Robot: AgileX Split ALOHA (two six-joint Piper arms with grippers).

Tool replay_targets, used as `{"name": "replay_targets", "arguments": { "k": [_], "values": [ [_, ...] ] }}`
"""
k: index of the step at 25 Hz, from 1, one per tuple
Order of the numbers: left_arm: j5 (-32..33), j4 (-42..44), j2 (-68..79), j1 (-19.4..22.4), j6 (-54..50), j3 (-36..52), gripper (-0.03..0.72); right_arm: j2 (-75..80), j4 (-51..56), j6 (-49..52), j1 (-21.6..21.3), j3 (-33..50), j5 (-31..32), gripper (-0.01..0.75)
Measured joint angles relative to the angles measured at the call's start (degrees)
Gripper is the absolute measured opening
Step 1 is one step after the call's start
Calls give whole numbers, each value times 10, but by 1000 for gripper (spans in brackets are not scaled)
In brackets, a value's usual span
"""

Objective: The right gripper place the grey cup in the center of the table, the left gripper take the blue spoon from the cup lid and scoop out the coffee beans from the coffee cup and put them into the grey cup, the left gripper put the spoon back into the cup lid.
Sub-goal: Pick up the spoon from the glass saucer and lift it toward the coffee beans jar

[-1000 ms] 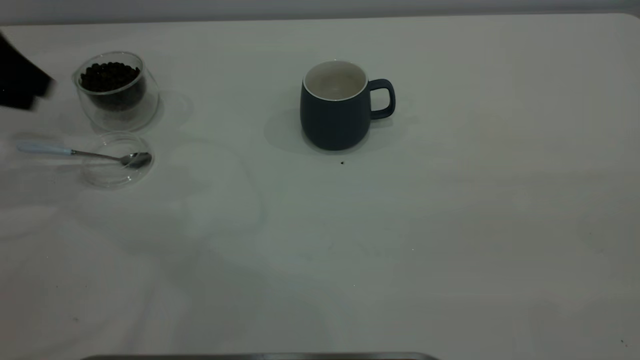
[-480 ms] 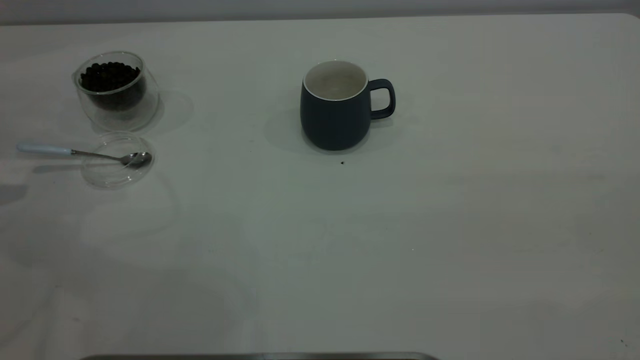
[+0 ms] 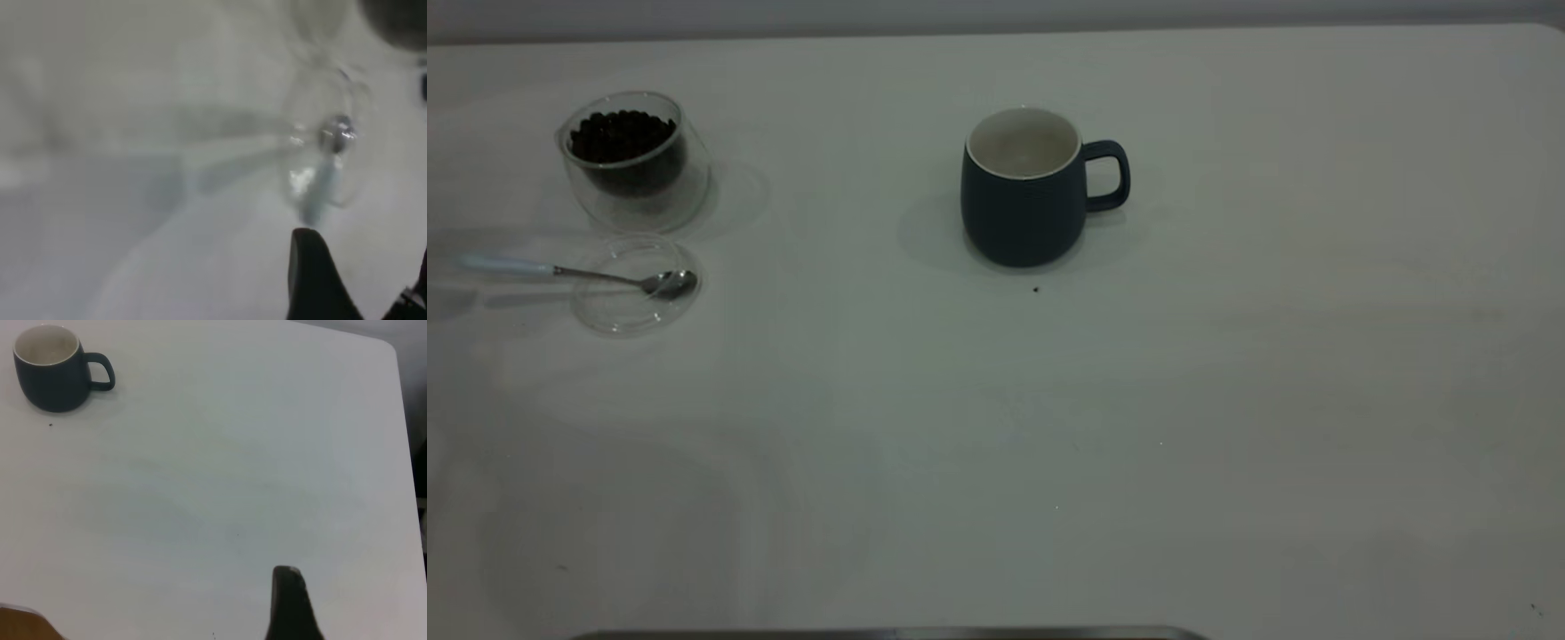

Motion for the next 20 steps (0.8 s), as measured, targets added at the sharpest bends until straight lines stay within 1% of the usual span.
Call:
{"name": "replay_targets", "arguments": {
  "k": [3, 7, 13, 16, 20],
  "values": [
    [1, 7, 37, -5, -21, -41, 445, 0, 0, 0, 0, 0, 0, 459],
    [1, 10, 69, -20, -29, -74, 445, 0, 0, 0, 0, 0, 0, 459],
    [3, 29, 86, -57, -29, -86, 445, 0, 0, 0, 0, 0, 0, 459],
    [3, 25, 86, -60, -29, -87, 445, 0, 0, 0, 0, 0, 0, 459],
    [3, -3, 86, -60, -37, -87, 445, 0, 1, 0, 0, 0, 0, 459]
  ]
}}
